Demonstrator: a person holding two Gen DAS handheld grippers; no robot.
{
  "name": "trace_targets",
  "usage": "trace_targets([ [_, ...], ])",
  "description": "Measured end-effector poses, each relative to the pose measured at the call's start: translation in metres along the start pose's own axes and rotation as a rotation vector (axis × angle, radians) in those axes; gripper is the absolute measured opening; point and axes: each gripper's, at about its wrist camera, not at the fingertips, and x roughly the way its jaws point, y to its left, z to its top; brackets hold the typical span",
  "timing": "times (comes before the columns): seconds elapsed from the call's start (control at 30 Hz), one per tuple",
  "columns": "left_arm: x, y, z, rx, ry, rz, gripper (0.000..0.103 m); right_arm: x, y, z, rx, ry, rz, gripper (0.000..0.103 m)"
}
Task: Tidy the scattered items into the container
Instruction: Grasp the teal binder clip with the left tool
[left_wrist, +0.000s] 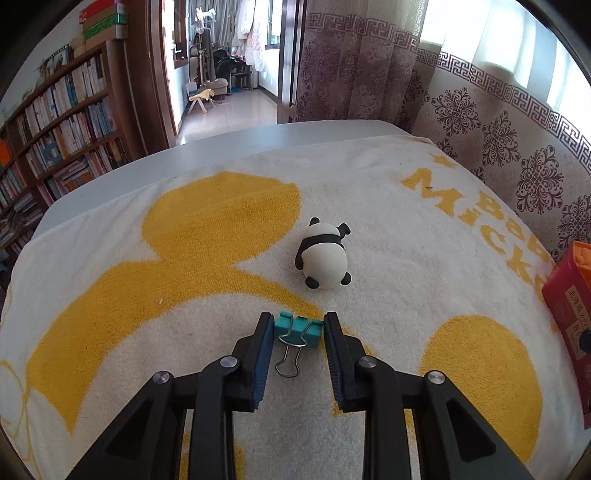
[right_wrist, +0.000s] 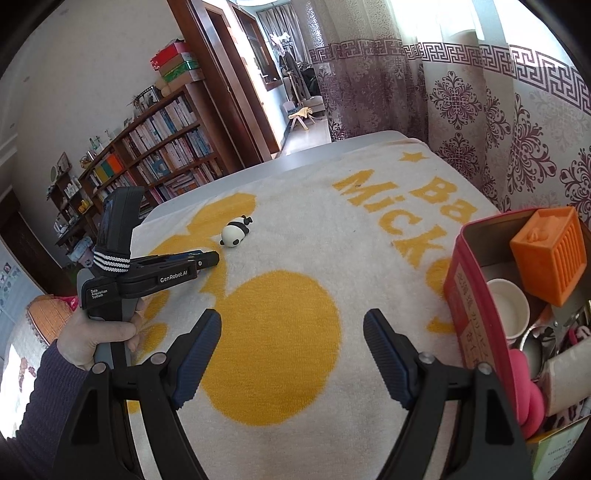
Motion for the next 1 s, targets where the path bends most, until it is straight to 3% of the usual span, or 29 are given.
trace_targets([
  [0.27,-0.032,0.008,-0.017,-0.07,-0.06,-0.045,0.029,0.032,0.027,0.02,-0.022,0.067,0.034,0.083],
  [0.43,-0.032,0.021,-0.024,-0.11,-0.056,-0.025,0.029,0.071,0.05,0.04,-0.046,0.099,0.021,0.082],
  [0.53,-0.031,0.032,-0.026,-0.14,-0.058,-0.019,0.029,0.103,0.062,0.053,-0.078,0.123,-0.013,0.072],
  [0.6,-0.031,0.039,-0.026,-0.157,-0.063,-0.016,0.029,0.126,0.064,0.062,-0.074,0.157,-0.027,0.059],
  [0.87,-0.024,0.057,-0.029,-0.216,-0.048,-0.019,0.029,0.177,0.076,0.086,-0.059,0.206,-0.018,0.055],
  [1.0,-0.02,0.057,-0.03,-0.219,-0.036,-0.027,0.029,0.195,0.081,0.091,-0.069,0.226,-0.055,0.055],
])
